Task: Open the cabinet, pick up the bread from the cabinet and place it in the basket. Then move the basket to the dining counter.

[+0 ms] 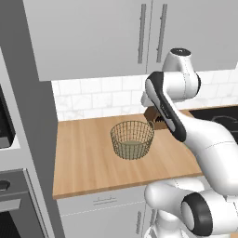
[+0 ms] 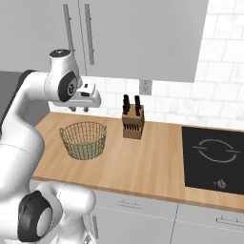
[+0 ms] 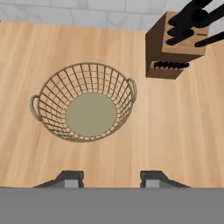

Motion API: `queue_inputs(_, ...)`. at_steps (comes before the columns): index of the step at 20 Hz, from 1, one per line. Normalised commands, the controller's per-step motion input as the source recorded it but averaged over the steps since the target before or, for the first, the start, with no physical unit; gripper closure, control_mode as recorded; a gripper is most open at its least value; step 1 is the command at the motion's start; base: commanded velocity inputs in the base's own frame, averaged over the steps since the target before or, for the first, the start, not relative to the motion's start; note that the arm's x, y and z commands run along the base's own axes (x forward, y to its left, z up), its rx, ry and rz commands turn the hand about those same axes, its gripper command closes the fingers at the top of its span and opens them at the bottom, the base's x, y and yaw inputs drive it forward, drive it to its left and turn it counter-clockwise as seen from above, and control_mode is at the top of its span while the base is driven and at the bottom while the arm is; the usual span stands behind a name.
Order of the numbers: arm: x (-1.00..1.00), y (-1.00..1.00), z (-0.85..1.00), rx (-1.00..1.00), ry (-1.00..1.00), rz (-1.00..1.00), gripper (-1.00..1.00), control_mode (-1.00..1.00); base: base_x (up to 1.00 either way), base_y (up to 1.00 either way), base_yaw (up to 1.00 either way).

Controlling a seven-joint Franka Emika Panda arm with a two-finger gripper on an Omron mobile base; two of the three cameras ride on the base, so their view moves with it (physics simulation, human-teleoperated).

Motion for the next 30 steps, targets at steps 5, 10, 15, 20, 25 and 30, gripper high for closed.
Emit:
queue_inputs(5, -0.37, 0.00, 0.06, 0.00, -0.08, 0.00, -1.00, -1.00, 0.00, 0.00, 0.00)
queue_inputs(10, -0.42, 0.02, 0.61, 0.02, -0.48, 0.01, -1.00, -1.00, 0.00, 0.00, 0.00)
queue_inputs(15, -0.05, 0.00, 0.68, 0.06, -0.45, 0.00, -1.00, -1.00, 0.00, 0.00, 0.00)
queue_inputs(20, -0.13, 0.00, 0.57, 0.04, -0.47, 0.00, -1.00, -1.00, 0.00, 0.00, 0.00)
queue_inputs(25, -0.18, 0.00, 0.60, 0.00, -0.41, 0.00, -1.00, -1.00, 0.00, 0.00, 0.00)
queue_inputs(30, -0.13, -0.04, 0.46, 0.00, -0.32, 0.00, -1.00, -1.00, 0.00, 0.00, 0.00)
